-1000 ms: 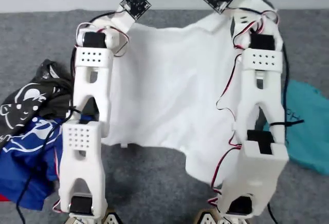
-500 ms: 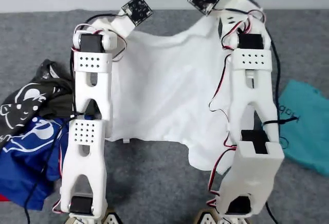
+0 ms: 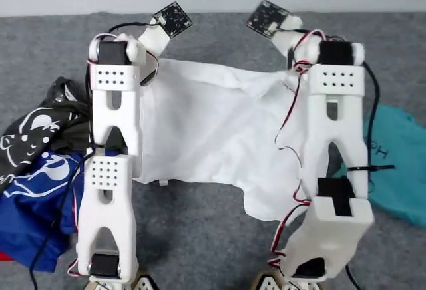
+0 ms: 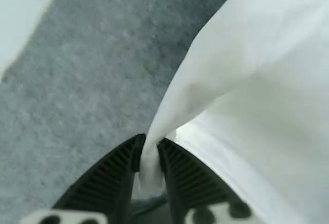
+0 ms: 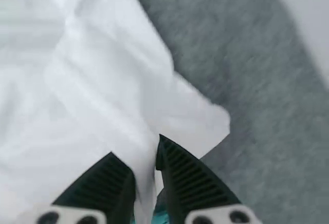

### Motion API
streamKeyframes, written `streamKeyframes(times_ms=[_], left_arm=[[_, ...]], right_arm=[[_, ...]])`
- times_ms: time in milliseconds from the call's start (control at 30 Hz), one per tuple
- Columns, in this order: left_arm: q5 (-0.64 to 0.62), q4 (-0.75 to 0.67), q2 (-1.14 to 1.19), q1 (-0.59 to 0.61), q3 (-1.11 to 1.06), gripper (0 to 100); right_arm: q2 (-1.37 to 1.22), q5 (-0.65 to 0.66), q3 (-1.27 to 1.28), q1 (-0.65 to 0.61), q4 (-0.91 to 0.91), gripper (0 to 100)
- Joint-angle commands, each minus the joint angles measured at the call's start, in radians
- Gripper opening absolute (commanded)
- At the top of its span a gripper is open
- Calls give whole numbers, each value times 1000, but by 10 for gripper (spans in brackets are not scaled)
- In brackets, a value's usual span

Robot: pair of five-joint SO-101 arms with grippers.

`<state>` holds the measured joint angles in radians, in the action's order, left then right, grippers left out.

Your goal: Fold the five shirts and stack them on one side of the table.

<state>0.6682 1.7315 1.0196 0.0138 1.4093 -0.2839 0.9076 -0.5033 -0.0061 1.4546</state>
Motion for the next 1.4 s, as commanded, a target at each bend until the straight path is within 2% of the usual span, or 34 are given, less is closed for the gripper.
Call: streamKeyframes(times_ms=[0,133,233,400,767,1200,1367], left_arm=[[5,26,-210,5,-219,5],[20,26,-408,-6,-536,5],[86,25,-537,-21,-763,5],[124,23,-658,-34,-1003,5],[129,23,-669,-35,-1184,6],[130,25,-729,-66,-1331,6],[130,25,-770,-63,-1353,70]], right_arm=[[84,-26,-28,28,127,10],[87,-21,-29,61,234,10],[104,-20,-29,91,302,10],[174,6,-6,108,344,10],[478,51,476,119,340,10],[642,51,709,119,341,9],[705,51,781,119,341,9]])
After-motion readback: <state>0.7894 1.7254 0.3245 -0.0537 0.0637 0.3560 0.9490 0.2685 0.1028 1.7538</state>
